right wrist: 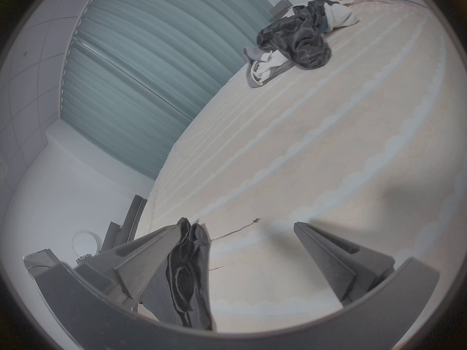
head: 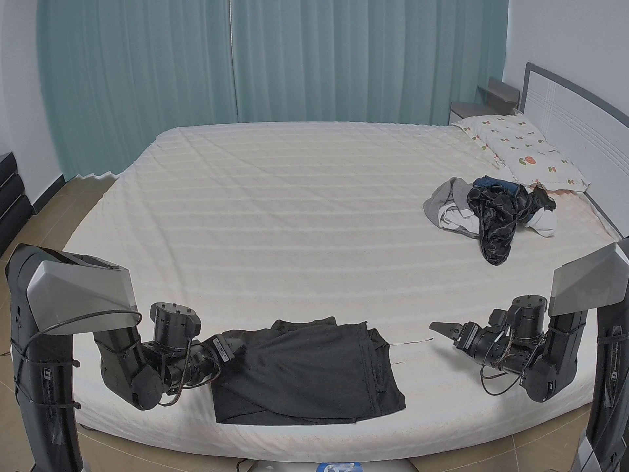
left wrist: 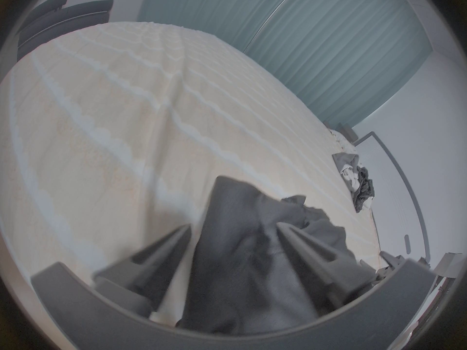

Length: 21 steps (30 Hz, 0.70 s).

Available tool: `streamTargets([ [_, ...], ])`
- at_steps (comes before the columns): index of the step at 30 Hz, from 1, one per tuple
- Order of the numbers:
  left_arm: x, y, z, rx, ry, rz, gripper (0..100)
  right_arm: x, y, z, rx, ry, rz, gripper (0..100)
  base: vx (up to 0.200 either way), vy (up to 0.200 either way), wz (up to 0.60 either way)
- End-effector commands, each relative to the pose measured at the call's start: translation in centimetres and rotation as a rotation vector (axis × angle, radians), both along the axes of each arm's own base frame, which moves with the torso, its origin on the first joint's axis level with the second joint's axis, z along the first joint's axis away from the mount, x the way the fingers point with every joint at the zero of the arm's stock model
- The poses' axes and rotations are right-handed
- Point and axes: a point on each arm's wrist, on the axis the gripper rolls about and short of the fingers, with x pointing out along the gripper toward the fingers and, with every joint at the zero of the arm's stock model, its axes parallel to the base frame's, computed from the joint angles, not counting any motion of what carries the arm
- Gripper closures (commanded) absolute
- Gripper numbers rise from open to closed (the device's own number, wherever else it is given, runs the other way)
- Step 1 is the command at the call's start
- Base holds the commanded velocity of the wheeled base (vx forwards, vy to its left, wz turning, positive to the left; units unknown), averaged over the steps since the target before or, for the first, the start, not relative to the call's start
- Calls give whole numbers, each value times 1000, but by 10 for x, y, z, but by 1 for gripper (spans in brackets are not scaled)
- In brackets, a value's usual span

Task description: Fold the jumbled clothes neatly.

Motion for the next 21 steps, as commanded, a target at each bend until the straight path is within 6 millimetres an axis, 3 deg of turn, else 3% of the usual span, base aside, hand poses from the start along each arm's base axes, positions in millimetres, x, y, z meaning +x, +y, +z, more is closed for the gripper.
streamTargets([
  [1, 7, 0, 2, -17, -55, 7, 0, -11, 14, -1, -4, 11, 54, 0, 0, 0, 0],
  [6, 24, -5, -6, -22, -90, 10, 0, -15, 29, -6, -37, 19, 59, 0, 0, 0, 0],
  [12, 24, -6, -10, -21, -78, 3, 0, -15, 33, -12, -48, 26, 63, 0, 0, 0, 0],
  [13, 24, -6, -11, -20, -76, 3, 100, -14, 33, -13, -49, 27, 63, 0, 0, 0, 0],
  [21, 27, 0, -5, -4, -115, 60, 100, -8, 38, -13, -44, 7, 69, 0, 0, 0, 0],
])
